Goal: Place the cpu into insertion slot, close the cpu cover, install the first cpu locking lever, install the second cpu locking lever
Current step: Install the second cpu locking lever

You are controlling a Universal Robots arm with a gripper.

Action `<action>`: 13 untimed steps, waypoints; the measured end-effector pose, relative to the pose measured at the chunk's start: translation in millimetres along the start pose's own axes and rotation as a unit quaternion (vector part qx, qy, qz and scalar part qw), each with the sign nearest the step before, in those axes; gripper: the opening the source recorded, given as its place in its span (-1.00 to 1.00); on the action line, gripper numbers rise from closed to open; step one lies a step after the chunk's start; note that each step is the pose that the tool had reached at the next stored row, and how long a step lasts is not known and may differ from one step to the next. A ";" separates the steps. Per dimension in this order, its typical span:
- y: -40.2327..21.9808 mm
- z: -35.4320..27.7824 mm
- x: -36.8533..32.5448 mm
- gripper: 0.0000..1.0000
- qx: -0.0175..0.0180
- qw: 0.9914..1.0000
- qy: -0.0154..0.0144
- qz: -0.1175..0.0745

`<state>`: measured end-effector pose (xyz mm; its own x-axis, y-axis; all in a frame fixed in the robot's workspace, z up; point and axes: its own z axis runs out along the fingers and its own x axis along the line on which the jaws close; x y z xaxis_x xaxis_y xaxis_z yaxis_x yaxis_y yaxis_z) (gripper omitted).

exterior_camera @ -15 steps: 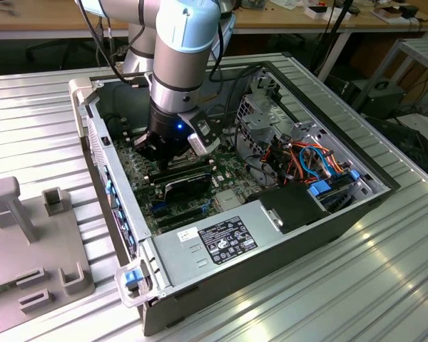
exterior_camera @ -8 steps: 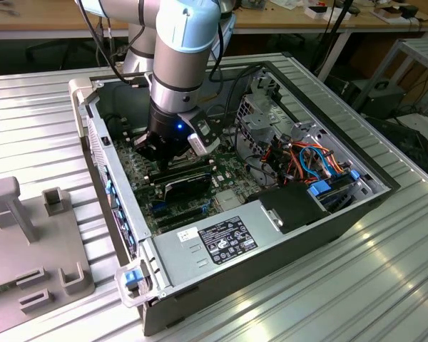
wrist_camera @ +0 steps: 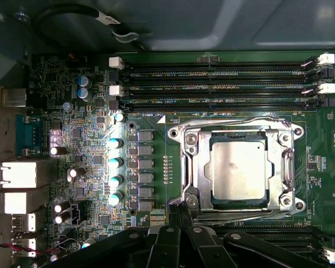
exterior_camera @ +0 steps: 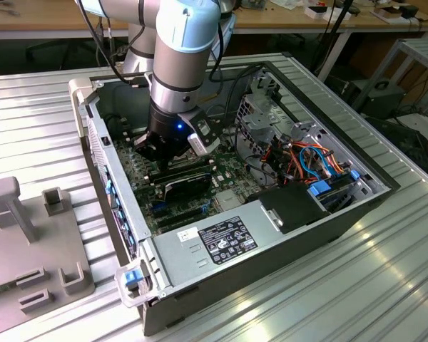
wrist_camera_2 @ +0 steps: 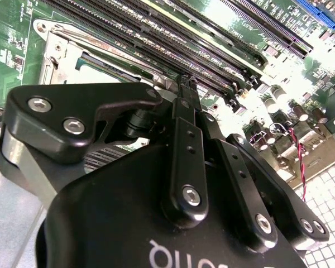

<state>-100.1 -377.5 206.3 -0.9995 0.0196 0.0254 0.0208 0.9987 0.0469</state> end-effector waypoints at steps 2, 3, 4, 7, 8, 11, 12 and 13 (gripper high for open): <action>0.0 0.0 0.0 -0.79 0.000 1.000 0.000 0.000; 0.0 0.0 0.0 -0.79 0.000 1.000 0.000 0.000; 0.0 0.0 0.0 -0.79 0.000 1.000 0.000 0.000; 5.7 5.0 0.2 -0.79 -0.011 1.000 0.000 0.000; -0.9 6.7 0.0 -0.79 -0.019 1.000 0.001 0.000; -0.9 5.6 -0.1 -0.79 -0.019 1.000 0.000 0.000; -0.7 4.1 -0.1 -0.79 -0.019 1.000 0.000 -0.001; -0.5 2.2 -0.2 -0.79 -0.019 1.000 0.000 -0.001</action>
<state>-99.9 -377.9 204.2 -0.9995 0.0182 0.0256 0.0203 0.9962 0.0852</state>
